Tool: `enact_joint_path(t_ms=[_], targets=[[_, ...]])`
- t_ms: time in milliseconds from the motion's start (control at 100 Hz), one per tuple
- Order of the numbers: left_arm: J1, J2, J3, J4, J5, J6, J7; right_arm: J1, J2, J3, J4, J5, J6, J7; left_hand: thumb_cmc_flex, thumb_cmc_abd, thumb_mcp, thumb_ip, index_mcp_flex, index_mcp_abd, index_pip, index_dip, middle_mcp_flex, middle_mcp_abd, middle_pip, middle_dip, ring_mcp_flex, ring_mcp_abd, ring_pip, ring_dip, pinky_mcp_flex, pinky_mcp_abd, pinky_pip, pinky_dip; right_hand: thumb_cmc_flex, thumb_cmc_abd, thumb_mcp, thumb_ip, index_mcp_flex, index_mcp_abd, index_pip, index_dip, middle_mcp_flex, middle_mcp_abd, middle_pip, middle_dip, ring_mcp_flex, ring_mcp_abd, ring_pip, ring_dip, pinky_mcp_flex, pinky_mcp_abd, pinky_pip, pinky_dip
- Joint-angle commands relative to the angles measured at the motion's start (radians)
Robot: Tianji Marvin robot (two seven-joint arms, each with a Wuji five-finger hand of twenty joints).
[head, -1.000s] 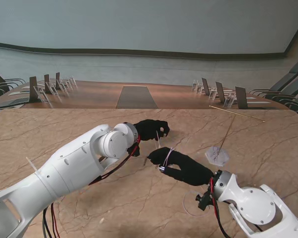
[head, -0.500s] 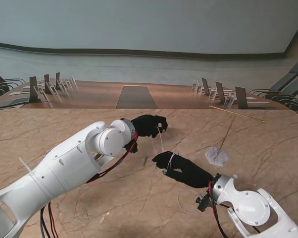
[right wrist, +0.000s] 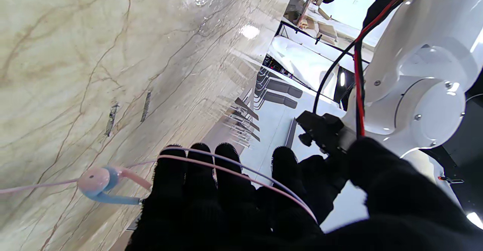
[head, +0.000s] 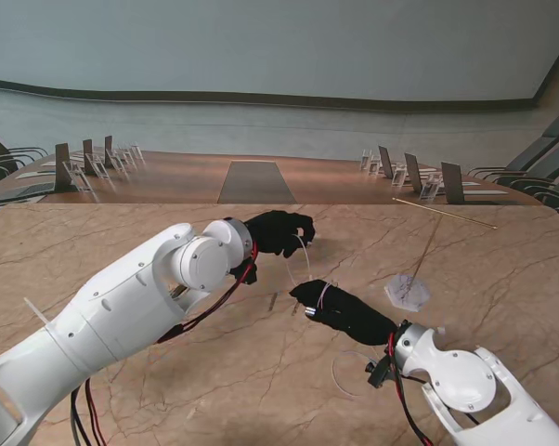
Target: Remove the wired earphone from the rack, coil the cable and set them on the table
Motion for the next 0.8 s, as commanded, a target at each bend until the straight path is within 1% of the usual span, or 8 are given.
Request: enact_joint_path(t_ms=[0,130,220,270,340,550,620,790], targets=[[0.006,0.001,-0.004,-0.021,0.001,-0.005,-0.005,0.007,-0.007,-0.005,0.013,0.001,0.0,-0.005,0.08,-0.009,-0.023,-0.022,0.02,0.014,-0.015,-0.01,0.045,-0.024,0.038,-0.009,0.032,0.028,0.029,-0.012,0.016,0.042,0.059,-0.002,-0.061,0.056,-0.045,0.05,-0.02,-0.002,-0.026,-0.026,-0.027,-0.008,-0.029,-0.015,-0.035,-0.013,-0.011,-0.017,-0.026,-0.014,-0.022,-0.023],[0.011,0.004,-0.007,-0.039,0.001,-0.006,-0.013,0.021,-0.01,-0.009,0.033,0.002,0.004,-0.012,0.08,-0.007,-0.042,-0.022,0.027,0.022,-0.016,-0.017,0.072,-0.032,0.048,-0.008,0.057,0.029,0.043,-0.015,0.037,0.05,0.074,-0.005,-0.141,0.089,-0.078,0.038,-0.017,0.002,-0.067,-0.048,-0.034,-0.025,-0.068,-0.031,-0.056,-0.024,-0.03,-0.024,-0.043,-0.019,-0.041,-0.026],[0.014,0.007,-0.009,-0.05,-0.002,-0.009,-0.018,0.03,-0.011,-0.011,0.042,-0.003,0.012,-0.013,0.08,-0.005,-0.059,-0.018,0.044,0.028,-0.018,-0.028,0.095,-0.037,0.055,-0.007,0.082,0.033,0.055,-0.018,0.057,0.06,0.09,-0.005,-0.177,0.097,-0.086,0.008,-0.025,0.017,-0.093,-0.064,-0.044,-0.034,-0.092,-0.04,-0.071,-0.031,-0.042,-0.027,-0.054,-0.023,-0.059,-0.025],[0.016,0.008,-0.01,-0.056,-0.004,-0.01,-0.022,0.034,-0.012,-0.012,0.046,-0.004,0.016,-0.017,0.08,-0.006,-0.068,-0.017,0.051,0.03,-0.018,-0.033,0.11,-0.042,0.06,-0.006,0.096,0.034,0.062,-0.019,0.068,0.063,0.099,-0.004,-0.199,0.096,-0.085,-0.053,-0.022,0.027,-0.119,-0.088,-0.049,-0.035,-0.105,-0.044,-0.078,-0.033,-0.048,-0.026,-0.056,-0.025,-0.076,-0.015],[0.018,0.01,-0.012,-0.063,-0.005,-0.013,-0.026,0.037,-0.014,-0.009,0.051,-0.009,0.019,-0.022,0.08,-0.003,-0.079,-0.017,0.055,0.027,-0.017,-0.038,0.126,-0.048,0.069,-0.003,0.113,0.031,0.075,-0.019,0.081,0.068,0.109,-0.004,-0.226,0.095,-0.093,-0.107,-0.023,0.039,-0.141,-0.103,-0.055,-0.03,-0.107,-0.045,-0.079,-0.033,-0.05,-0.025,-0.056,-0.025,-0.082,-0.008],[0.028,0.014,-0.019,-0.082,-0.012,-0.023,-0.034,0.034,-0.017,0.011,0.052,-0.027,0.019,-0.041,0.075,-0.001,-0.094,-0.014,0.065,0.013,-0.013,-0.045,0.158,-0.063,0.1,0.012,0.147,0.029,0.11,-0.014,0.115,0.083,0.136,-0.001,-0.242,0.088,-0.101,-0.164,-0.029,0.064,-0.189,-0.122,-0.066,-0.007,-0.096,-0.039,-0.07,-0.019,-0.047,-0.02,-0.043,-0.018,-0.088,-0.001],[0.031,0.015,-0.021,-0.09,-0.015,-0.024,-0.036,0.037,-0.018,0.015,0.055,-0.03,0.021,-0.044,0.075,-0.001,-0.095,-0.014,0.067,0.011,-0.012,-0.044,0.16,-0.062,0.102,0.014,0.149,0.029,0.116,-0.013,0.12,0.085,0.14,-0.001,-0.268,0.081,-0.114,-0.203,-0.03,0.071,-0.221,-0.128,-0.083,-0.006,-0.097,-0.04,-0.081,-0.026,-0.053,-0.021,-0.048,-0.025,-0.099,0.0],[0.045,0.02,-0.028,-0.118,-0.017,-0.024,-0.041,0.053,-0.02,0.014,0.066,-0.048,0.048,-0.052,0.073,0.001,-0.095,-0.014,0.067,0.015,-0.009,-0.041,0.159,-0.06,0.102,0.015,0.147,0.029,0.118,-0.013,0.119,0.085,0.14,-0.002,-0.357,0.071,-0.1,-0.255,-0.014,0.089,-0.397,-0.16,-0.131,-0.018,-0.153,-0.072,-0.146,-0.051,-0.08,-0.033,-0.091,-0.049,-0.154,0.009]])
